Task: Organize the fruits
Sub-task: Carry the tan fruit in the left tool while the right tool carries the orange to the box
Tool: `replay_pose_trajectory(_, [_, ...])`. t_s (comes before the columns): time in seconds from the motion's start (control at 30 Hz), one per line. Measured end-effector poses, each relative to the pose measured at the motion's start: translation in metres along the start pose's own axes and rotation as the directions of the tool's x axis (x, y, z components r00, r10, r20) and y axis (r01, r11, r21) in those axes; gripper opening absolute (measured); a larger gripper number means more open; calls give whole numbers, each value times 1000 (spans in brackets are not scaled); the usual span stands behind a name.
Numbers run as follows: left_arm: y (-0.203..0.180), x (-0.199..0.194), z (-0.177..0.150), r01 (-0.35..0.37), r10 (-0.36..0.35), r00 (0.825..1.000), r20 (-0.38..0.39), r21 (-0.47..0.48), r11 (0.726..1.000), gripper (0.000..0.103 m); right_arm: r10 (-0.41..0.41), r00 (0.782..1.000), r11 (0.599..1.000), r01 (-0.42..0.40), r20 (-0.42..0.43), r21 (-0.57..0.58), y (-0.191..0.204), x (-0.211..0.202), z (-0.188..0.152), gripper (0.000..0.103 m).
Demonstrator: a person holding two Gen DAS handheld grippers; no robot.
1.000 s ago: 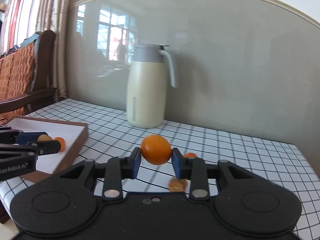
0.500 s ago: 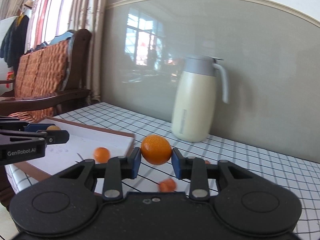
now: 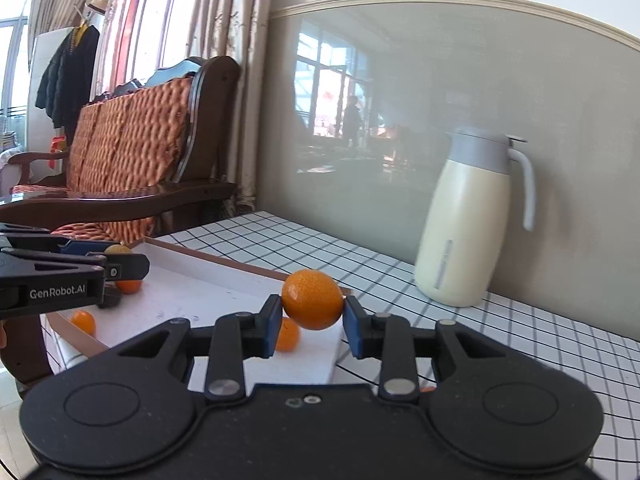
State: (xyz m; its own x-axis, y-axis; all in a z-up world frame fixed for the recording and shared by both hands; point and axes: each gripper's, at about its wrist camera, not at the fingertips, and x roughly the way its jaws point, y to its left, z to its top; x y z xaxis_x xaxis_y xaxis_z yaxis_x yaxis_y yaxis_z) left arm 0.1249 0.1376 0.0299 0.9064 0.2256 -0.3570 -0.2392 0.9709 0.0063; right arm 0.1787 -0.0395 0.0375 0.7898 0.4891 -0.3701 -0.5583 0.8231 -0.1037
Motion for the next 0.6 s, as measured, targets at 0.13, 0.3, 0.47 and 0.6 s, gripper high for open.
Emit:
replay_pose_trajectory(0.13, [17,0,-1,-28,28,1000,-3,-10,1000,29,26,1000,1000,-26,4,-7,14,9,4,24])
replay_pose_trajectory(0.3, [34,2,-3,-58,58,998,-9,-15,998,29,50,999,999,-50,6,-10,27,21,8,24])
replay_pose_trajectory(0.47, [52,8,1,-88,88,996,0,-28,996,29,54,998,998,-54,10,-12,36,32,12,24])
replay_pose_trajectory(0.6, [63,16,4,-108,108,994,-2,-33,994,29,48,999,999,-48,7,-1,36,42,15,24])
